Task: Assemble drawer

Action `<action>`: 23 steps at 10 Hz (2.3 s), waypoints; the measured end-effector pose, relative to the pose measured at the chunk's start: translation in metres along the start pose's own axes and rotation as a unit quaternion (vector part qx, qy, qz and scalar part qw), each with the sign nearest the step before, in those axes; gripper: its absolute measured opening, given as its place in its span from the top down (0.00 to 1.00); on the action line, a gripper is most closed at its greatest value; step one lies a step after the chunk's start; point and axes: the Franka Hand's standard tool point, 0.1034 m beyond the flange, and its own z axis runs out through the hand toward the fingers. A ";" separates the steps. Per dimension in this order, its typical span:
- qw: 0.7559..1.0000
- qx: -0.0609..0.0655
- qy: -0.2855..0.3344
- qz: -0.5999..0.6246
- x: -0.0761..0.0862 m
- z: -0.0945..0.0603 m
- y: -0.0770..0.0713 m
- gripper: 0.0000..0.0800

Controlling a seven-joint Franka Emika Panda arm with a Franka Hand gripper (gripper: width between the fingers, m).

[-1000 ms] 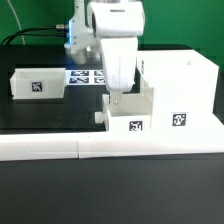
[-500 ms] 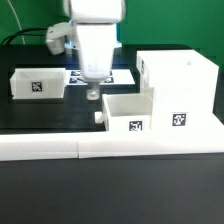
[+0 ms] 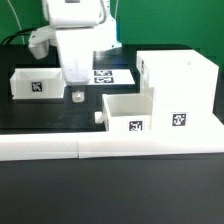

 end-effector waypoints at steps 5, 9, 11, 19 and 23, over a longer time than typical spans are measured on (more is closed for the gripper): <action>0.996 0.016 0.088 -0.015 0.002 0.031 0.006 0.19; 0.995 0.024 0.088 0.030 0.029 0.033 0.011 0.19; 0.994 0.025 0.076 0.071 0.031 0.033 0.014 0.19; 0.997 0.019 0.078 0.021 0.020 0.034 0.017 0.19; 0.997 0.005 0.077 0.007 0.021 0.018 0.046 0.19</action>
Offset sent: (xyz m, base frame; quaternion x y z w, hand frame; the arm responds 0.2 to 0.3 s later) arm 0.0111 0.0242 -0.0099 0.0045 0.2110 -0.0028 0.9775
